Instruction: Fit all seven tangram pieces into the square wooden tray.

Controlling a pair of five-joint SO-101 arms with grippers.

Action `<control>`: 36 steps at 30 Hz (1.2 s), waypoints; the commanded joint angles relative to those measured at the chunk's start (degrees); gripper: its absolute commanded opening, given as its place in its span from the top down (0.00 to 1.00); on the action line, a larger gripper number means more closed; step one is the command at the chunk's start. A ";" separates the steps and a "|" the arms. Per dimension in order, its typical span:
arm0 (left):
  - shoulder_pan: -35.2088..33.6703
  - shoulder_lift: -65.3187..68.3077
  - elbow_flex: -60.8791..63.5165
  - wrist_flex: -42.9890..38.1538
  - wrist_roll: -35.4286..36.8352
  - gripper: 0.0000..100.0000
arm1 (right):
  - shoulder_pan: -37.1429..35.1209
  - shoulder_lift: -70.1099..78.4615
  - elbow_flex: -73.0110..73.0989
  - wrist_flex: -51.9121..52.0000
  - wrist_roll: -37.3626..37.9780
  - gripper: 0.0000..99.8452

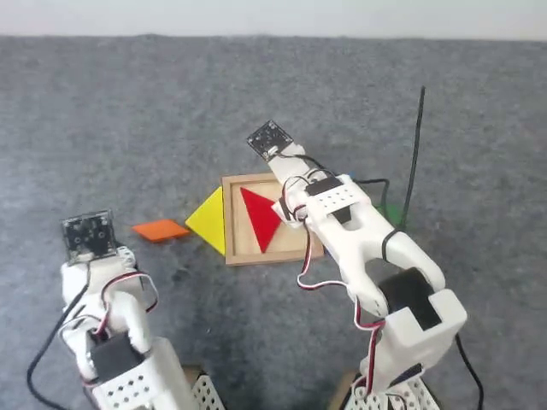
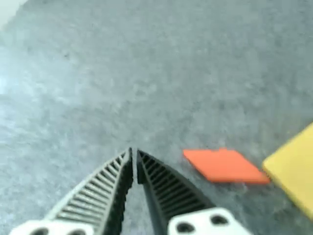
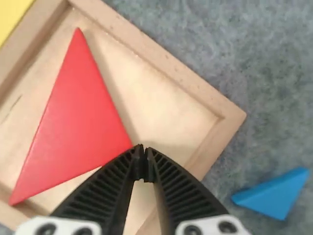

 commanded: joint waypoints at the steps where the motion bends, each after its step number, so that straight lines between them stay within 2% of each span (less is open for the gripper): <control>1: -0.26 0.44 -1.19 -1.05 -0.09 0.99 | -2.33 -0.66 -2.64 -0.66 0.79 0.99; 8: -0.44 0.88 -1.01 -1.58 -0.18 0.99 | -9.01 -0.57 -2.37 -0.57 0.79 0.99; 13: -0.44 0.88 -1.01 -1.58 -0.18 0.99 | -10.51 -1.01 -1.85 0.31 0.79 0.99; 18: -0.44 1.14 -0.92 -1.67 -0.26 0.99 | -6.20 -4.35 -2.11 3.82 2.37 0.99; 21: -0.26 1.14 -0.92 -1.76 -0.26 0.99 | -2.59 -8.66 -0.53 4.44 0.09 0.99; 26: -0.26 1.23 -0.92 -2.20 -0.26 0.98 | -2.15 -9.54 5.10 1.54 -0.44 0.99; 32: -0.18 1.23 -0.40 -2.64 -0.26 0.98 | -0.66 -8.92 5.01 2.68 -1.58 0.99; 36: -0.18 1.23 -0.40 -2.55 -0.26 0.98 | -0.92 -11.47 5.45 2.95 -6.42 0.91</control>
